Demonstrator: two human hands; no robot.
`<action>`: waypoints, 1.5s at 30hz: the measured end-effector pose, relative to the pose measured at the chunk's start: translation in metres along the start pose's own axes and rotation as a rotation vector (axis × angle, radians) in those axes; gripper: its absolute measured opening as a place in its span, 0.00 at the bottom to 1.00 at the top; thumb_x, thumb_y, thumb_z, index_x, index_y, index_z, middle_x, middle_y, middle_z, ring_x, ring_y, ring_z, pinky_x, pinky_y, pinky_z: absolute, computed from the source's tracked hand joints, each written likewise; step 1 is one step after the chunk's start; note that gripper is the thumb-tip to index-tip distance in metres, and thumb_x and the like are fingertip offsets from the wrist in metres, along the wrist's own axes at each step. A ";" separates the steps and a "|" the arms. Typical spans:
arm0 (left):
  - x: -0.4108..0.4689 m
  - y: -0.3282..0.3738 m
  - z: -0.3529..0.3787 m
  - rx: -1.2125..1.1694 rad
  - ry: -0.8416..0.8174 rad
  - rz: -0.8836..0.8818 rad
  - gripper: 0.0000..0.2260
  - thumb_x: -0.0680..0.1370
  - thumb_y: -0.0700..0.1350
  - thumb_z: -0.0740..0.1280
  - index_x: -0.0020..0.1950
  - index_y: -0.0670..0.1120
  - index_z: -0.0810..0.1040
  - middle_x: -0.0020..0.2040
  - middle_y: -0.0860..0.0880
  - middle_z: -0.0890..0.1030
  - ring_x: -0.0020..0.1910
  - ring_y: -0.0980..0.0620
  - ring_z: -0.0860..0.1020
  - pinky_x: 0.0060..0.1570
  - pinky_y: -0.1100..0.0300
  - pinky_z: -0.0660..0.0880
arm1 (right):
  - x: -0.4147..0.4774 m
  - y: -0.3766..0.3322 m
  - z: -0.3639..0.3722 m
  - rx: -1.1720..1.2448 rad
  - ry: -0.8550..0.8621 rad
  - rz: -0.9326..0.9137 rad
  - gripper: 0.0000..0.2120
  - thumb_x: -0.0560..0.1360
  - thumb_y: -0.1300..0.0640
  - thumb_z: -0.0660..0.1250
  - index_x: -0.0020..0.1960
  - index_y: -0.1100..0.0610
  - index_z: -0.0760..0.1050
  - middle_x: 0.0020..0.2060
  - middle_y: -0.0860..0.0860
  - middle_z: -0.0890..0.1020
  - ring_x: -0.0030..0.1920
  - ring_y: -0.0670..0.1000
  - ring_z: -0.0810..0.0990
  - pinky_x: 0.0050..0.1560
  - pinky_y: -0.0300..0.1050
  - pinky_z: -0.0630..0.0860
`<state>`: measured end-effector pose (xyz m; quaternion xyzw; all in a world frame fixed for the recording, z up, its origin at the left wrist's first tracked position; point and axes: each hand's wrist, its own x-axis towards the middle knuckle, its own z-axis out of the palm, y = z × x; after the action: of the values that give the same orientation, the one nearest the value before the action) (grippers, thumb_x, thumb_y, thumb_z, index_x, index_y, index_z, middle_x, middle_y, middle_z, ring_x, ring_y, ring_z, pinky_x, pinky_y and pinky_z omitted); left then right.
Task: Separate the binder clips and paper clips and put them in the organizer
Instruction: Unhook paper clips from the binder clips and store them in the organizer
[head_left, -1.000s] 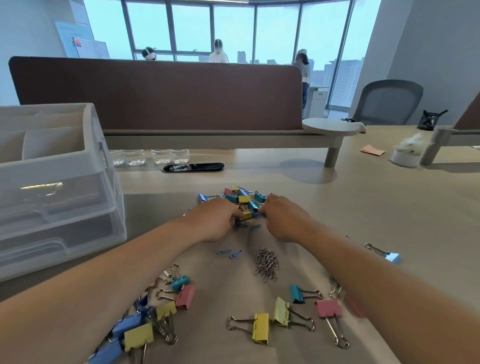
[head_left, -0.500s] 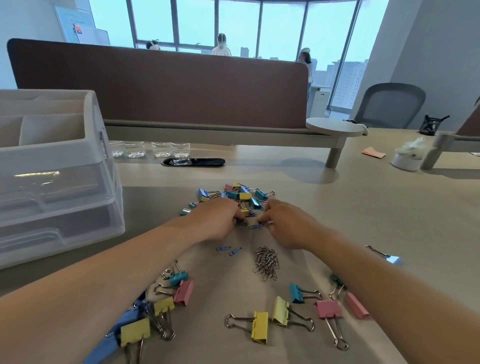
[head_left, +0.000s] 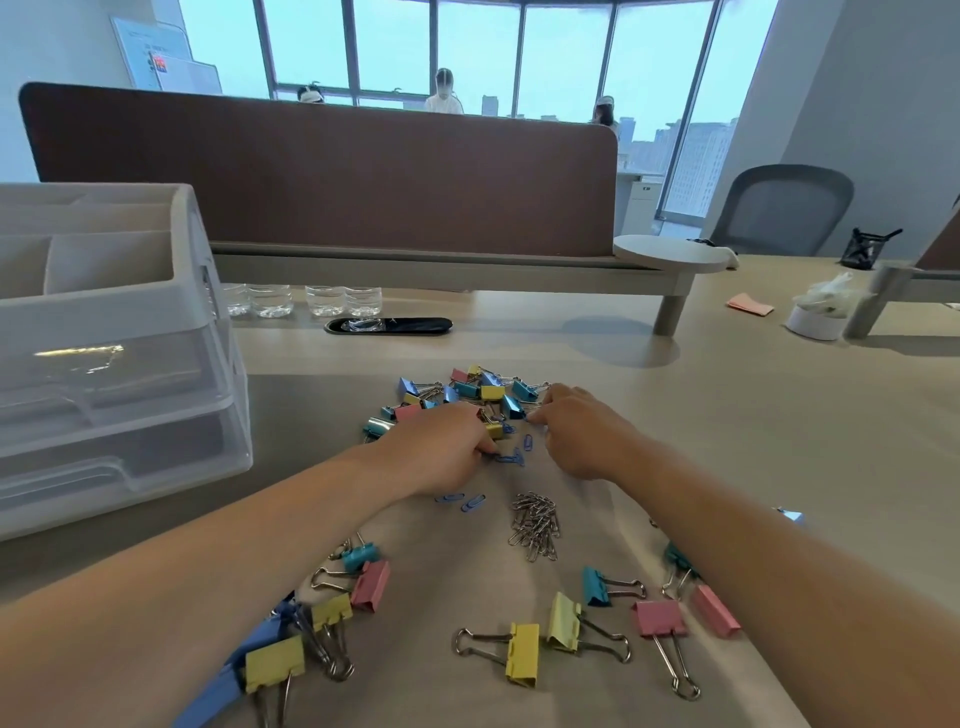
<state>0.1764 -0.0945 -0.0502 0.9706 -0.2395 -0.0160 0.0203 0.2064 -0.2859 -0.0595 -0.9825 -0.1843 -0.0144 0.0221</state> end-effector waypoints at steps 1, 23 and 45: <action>0.000 0.001 0.000 -0.006 0.005 0.009 0.18 0.82 0.43 0.56 0.68 0.56 0.76 0.71 0.47 0.70 0.64 0.46 0.73 0.57 0.53 0.73 | 0.000 0.000 0.001 -0.013 -0.006 -0.008 0.18 0.80 0.60 0.56 0.65 0.50 0.77 0.58 0.53 0.71 0.60 0.55 0.70 0.61 0.51 0.72; -0.004 0.007 0.004 -0.077 0.009 0.028 0.18 0.80 0.39 0.58 0.66 0.52 0.78 0.63 0.50 0.78 0.56 0.49 0.77 0.49 0.59 0.72 | -0.039 0.003 -0.014 0.106 0.077 0.058 0.19 0.79 0.63 0.57 0.65 0.53 0.78 0.64 0.49 0.77 0.64 0.51 0.75 0.66 0.47 0.72; -0.016 0.021 0.000 -0.010 -0.001 0.187 0.18 0.82 0.41 0.58 0.71 0.50 0.73 0.69 0.50 0.71 0.65 0.49 0.71 0.59 0.61 0.66 | -0.043 -0.005 -0.009 0.090 -0.076 0.029 0.20 0.79 0.62 0.58 0.67 0.52 0.77 0.63 0.51 0.76 0.62 0.52 0.76 0.64 0.45 0.72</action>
<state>0.1529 -0.1059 -0.0485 0.9438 -0.3290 -0.0158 0.0263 0.1644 -0.2974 -0.0520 -0.9829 -0.1713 0.0318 0.0592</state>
